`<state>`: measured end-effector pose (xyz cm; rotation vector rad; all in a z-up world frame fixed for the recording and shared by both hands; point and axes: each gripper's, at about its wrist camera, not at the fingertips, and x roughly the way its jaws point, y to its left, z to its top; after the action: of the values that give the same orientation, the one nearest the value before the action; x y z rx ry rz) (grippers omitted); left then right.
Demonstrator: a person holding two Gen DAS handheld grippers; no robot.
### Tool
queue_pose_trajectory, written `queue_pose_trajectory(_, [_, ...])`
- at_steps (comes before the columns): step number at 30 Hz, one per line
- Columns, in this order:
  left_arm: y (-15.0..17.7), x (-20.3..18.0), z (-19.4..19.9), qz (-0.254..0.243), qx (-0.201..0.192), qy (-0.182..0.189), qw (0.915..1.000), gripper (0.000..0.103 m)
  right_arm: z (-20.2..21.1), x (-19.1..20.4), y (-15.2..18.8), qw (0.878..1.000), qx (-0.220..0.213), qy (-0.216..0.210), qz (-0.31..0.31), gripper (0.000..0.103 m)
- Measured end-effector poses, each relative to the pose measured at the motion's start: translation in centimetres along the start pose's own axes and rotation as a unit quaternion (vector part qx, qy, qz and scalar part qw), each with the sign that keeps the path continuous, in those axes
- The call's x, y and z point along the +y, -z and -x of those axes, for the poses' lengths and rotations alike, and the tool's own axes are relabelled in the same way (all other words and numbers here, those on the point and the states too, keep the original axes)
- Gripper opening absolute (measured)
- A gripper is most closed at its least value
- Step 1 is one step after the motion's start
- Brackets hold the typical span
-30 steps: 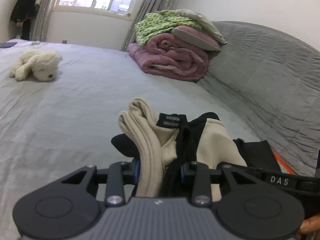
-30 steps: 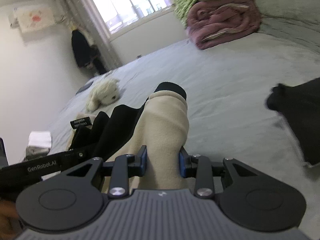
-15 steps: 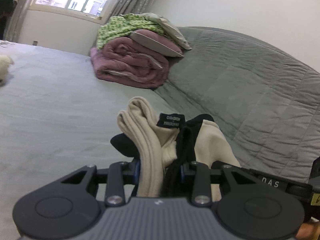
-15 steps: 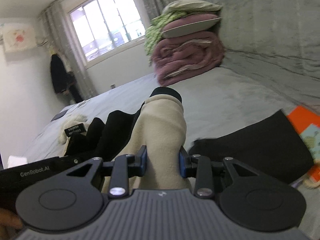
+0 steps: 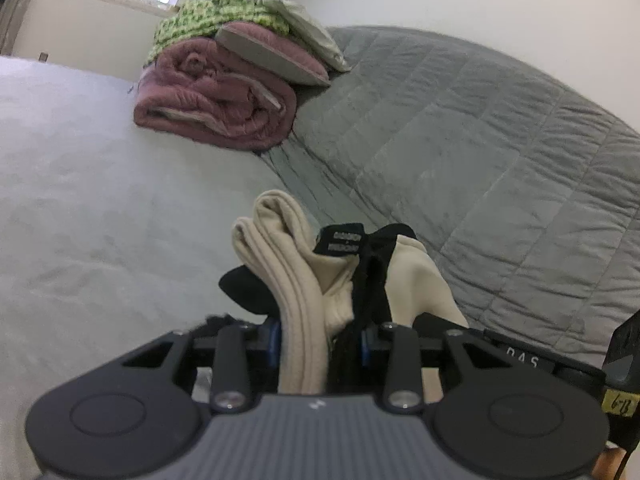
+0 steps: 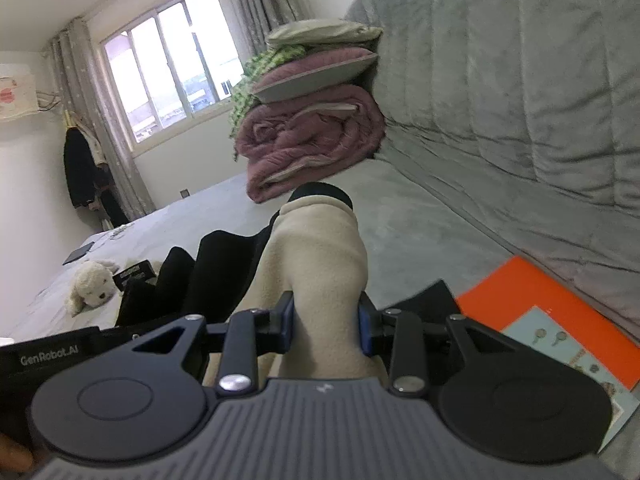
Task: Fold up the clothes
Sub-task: 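Carry the bundle with both grippers toward the clothes stack beside the orange book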
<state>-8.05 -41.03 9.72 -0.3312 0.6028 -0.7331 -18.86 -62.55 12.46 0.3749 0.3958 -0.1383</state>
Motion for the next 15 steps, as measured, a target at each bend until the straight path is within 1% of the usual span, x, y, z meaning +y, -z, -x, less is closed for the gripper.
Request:
queue_pose_trajectory(6, [2.0,0.3,-1.9,0.024,0.019,0.001,0.9995,0.035,-0.3,-1.9,1.1,1.000,0.019,0.017,-0.014,0.035])
queue_pose_trajectory(10, [2.5,1.0,-3.1,0.039,0.030,0.001,0.9988,0.035,-0.8,-3.1,1.4,0.998,0.033,0.022,-0.039,0.035])
queue_pose_trajectory(15, [3.3,2.2,-4.4,0.051,0.052,0.004,0.9973,0.036,-1.6,-3.7,2.1,0.997,0.053,0.039,-0.047,0.035])
